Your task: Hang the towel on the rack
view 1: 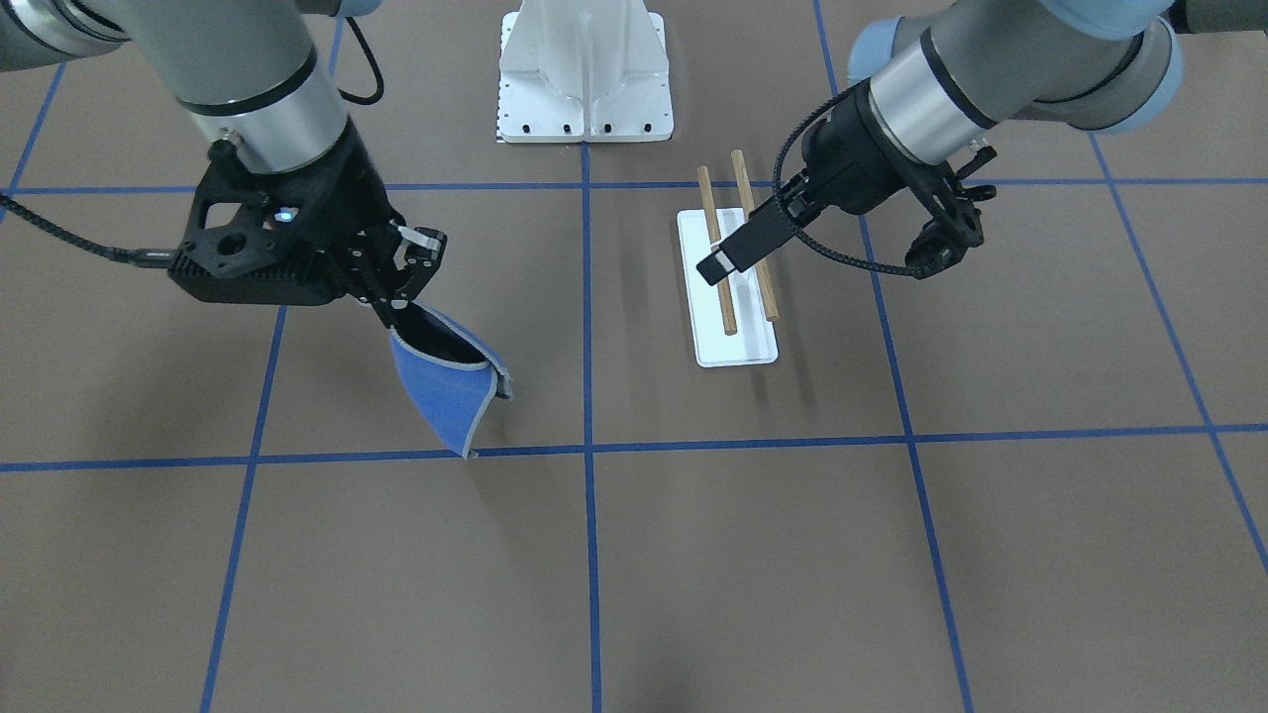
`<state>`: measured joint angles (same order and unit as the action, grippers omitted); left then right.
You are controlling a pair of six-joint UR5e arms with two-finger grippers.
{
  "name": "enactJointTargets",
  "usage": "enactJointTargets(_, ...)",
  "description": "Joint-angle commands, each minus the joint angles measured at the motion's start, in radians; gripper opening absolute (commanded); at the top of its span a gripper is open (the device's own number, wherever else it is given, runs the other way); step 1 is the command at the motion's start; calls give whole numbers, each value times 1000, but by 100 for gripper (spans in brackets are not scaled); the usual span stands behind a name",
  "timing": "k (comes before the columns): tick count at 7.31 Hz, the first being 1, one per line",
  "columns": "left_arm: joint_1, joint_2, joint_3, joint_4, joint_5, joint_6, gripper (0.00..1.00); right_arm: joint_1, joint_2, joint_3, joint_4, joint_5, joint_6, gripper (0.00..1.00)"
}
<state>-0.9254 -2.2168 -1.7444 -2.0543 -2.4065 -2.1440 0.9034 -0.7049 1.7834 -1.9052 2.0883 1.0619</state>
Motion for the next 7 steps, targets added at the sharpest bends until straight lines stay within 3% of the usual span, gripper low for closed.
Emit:
enactJointTargets(1, 43, -43, -1, -3, 33, -72, 98, -90, 71, -1, 0, -97, 33, 0)
enactJointTargets(3, 63, -64, 2, -3, 90, -92, 98, -132, 113, -1, 0, -138, 35, 0)
enactJointTargets(7, 60, -72, 11, -3, 98, -93, 98, -155, 108, 42, -2, -169, 35, 0)
